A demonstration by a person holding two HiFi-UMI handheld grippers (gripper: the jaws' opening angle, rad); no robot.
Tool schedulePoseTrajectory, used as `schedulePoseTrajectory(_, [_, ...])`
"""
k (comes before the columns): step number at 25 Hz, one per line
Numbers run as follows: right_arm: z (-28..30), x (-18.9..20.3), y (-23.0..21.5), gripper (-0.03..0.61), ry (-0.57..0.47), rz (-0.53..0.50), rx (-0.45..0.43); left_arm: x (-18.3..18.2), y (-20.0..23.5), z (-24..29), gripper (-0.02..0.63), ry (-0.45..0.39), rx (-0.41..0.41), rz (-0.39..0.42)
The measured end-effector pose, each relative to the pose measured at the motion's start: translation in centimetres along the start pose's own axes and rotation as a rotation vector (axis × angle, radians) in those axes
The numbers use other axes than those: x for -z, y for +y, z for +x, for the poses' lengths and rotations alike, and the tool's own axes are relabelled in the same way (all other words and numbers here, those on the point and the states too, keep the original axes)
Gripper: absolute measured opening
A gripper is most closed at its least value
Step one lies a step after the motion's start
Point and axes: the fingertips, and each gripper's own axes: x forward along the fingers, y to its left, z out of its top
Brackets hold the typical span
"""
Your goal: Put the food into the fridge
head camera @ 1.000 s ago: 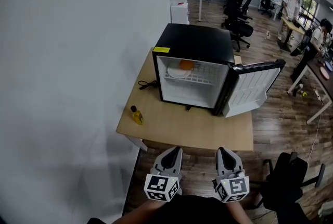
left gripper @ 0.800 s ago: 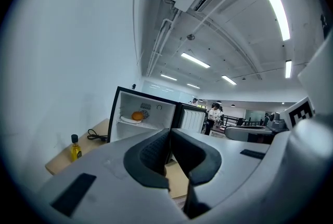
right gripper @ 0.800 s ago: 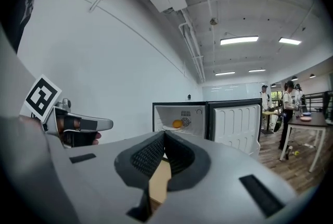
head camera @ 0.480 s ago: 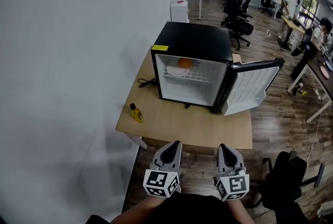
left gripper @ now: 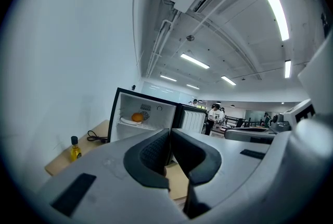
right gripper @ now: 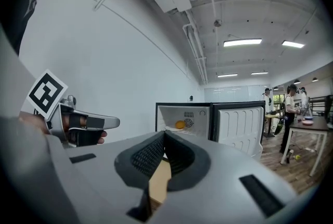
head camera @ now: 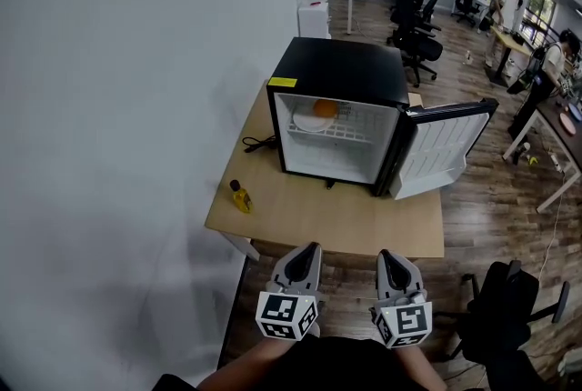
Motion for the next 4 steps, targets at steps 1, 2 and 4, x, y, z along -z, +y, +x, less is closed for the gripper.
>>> schedulePoseTrajectory(1, [0.00, -0.07, 0.02, 0.060, -0.001, 0.000, -0.001, 0.03, -0.03, 0.01, 0.021, 0.000, -0.001, -0.004])
schedulePoseTrajectory(2, [0.00, -0.14, 0.05, 0.060, -0.003, 0.000, -0.002, 0.07, -0.07, 0.04, 0.021, 0.000, -0.002, -0.007])
schedulePoseTrajectory(4, [0.02, -0.32, 0.11, 0.060, -0.008, 0.002, -0.001, 0.16, -0.14, 0.10, 0.021, 0.001, -0.001, -0.009])
